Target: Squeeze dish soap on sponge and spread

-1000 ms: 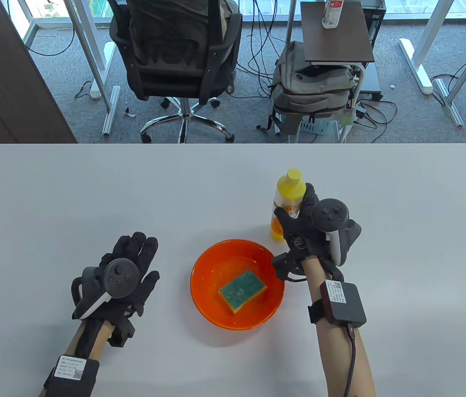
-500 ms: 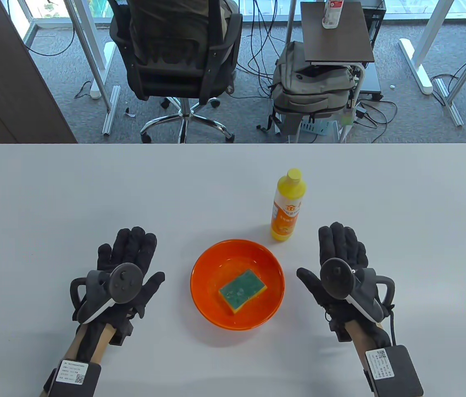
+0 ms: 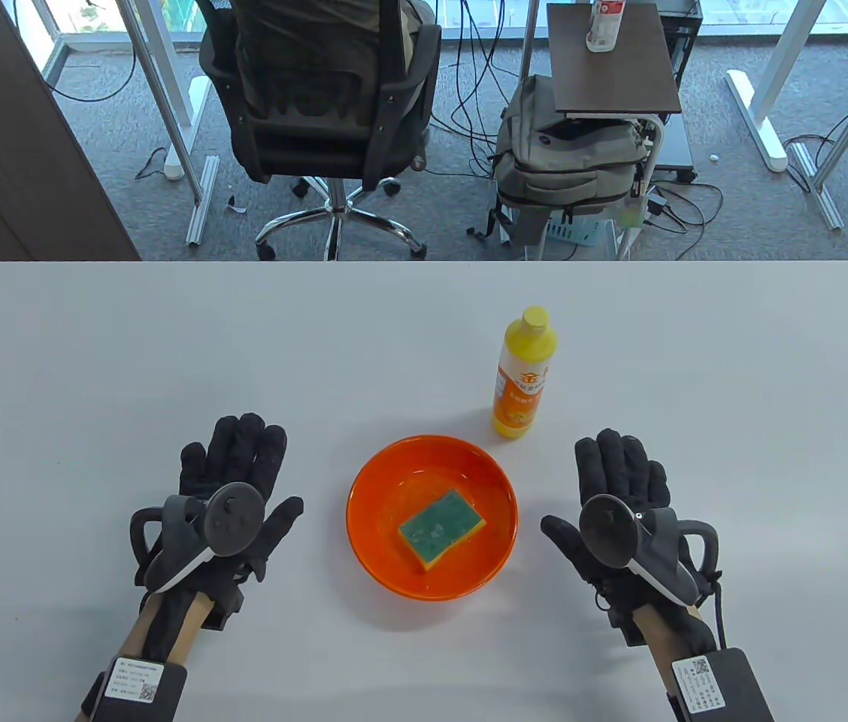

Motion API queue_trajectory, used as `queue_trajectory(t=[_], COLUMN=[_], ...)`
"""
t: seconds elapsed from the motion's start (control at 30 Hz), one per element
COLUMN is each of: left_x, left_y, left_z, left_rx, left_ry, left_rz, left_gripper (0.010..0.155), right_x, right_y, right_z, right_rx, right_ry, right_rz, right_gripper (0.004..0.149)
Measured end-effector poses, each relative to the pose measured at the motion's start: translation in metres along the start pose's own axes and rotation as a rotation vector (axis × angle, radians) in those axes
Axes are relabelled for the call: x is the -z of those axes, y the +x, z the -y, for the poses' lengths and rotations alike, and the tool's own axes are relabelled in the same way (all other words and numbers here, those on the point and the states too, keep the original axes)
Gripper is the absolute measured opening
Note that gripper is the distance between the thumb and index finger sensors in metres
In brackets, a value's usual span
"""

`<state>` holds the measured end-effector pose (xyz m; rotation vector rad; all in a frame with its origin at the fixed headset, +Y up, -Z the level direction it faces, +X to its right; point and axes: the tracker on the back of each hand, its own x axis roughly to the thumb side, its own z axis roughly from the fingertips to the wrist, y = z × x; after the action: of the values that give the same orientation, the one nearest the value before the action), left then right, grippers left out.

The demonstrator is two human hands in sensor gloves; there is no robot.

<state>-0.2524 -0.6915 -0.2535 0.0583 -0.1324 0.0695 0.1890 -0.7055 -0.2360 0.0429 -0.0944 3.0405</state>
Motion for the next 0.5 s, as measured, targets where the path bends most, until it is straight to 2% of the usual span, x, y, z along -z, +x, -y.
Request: queue_trajectory(t=[0.5], left_x=[-0.0035], left_y=[0.0042], left_z=[0.0001], left_rx=[0.020], left_ry=[-0.006], left_rz=[0.029], left_gripper=[0.083], right_x=[0.0007], right_y=[0.0001], right_z=[0.0004], right_rx=[-0.046], right_ry=[0.004], right_rz=[-0.019], right_gripper=[0.095])
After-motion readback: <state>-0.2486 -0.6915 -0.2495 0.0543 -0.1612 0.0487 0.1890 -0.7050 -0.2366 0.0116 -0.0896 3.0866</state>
